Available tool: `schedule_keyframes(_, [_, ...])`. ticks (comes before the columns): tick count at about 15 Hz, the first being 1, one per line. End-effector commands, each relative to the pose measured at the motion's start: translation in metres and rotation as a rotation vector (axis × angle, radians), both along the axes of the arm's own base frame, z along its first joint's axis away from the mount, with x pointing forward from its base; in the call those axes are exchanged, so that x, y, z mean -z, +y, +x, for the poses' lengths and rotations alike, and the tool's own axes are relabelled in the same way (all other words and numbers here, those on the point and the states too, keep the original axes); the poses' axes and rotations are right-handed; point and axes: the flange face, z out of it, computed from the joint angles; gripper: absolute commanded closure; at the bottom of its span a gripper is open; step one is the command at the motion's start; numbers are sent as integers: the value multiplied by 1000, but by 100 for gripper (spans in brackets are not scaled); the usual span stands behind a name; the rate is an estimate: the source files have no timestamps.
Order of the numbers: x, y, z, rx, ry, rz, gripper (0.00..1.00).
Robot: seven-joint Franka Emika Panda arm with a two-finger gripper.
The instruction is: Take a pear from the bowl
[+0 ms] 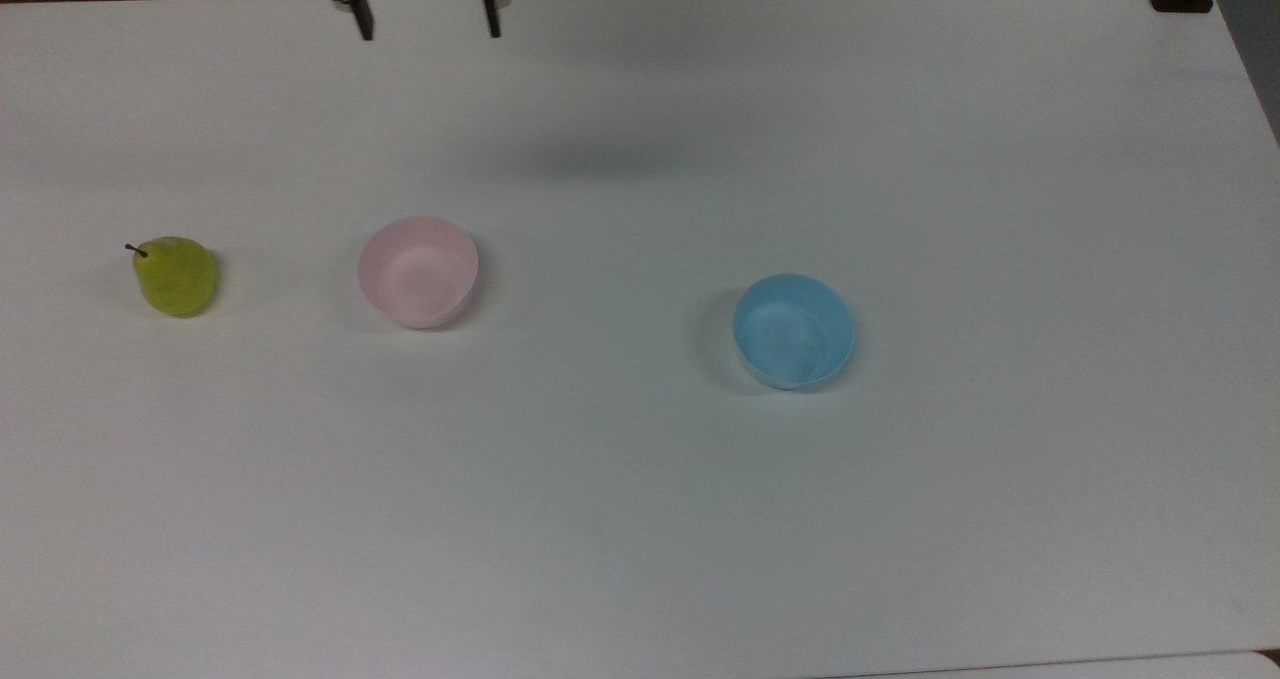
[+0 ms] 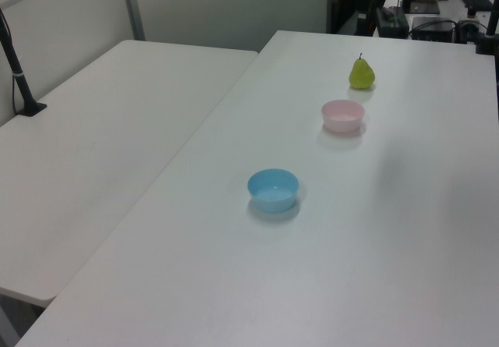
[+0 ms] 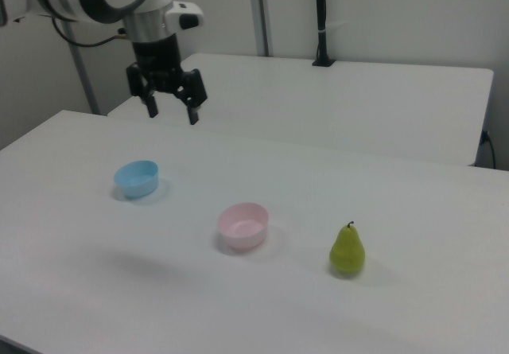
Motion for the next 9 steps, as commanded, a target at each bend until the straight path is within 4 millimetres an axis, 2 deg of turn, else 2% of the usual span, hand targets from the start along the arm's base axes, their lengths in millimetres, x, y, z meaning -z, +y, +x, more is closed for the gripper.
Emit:
schedule_keyframes(1, [14,15,-10,-6,-22,59,0])
schedule_keyframes(3, [23,19,-3,-10,-8,59,0])
schedule_keyframes(9, [22,23,0,-17,-13,57,0])
